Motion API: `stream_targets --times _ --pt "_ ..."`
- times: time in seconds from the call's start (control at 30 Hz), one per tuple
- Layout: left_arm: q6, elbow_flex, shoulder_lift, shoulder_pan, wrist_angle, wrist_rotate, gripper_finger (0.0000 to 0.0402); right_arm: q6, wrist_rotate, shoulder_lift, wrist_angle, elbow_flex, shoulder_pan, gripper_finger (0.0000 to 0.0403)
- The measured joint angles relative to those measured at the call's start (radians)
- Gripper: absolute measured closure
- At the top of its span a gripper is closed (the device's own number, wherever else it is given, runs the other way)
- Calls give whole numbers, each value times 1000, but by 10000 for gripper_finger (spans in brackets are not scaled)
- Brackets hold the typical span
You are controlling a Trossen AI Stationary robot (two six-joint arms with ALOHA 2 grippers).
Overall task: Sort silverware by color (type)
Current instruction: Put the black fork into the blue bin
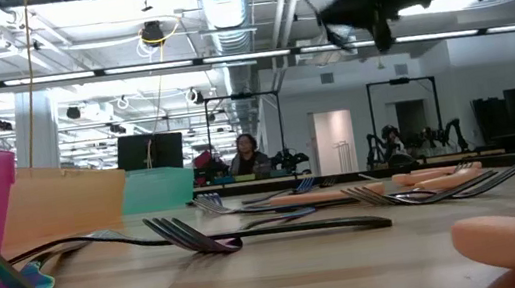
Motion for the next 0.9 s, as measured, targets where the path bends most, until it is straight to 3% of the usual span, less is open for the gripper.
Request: stream_targets --times 0.13,0.33,0.53,0.9 --pt "77 -107 0 116 234 111 333 -7 0 46 120 9 36 373" --pt "100 -250 0 253 524 278 333 -56 0 166 133 103 80 373" --pt "75 -292 0 284 575 306 333 -114 -6 302 127 229 111 373" --pt "71 -294 0 282 573 322 333 -166 -120 510 128 440 122 373"
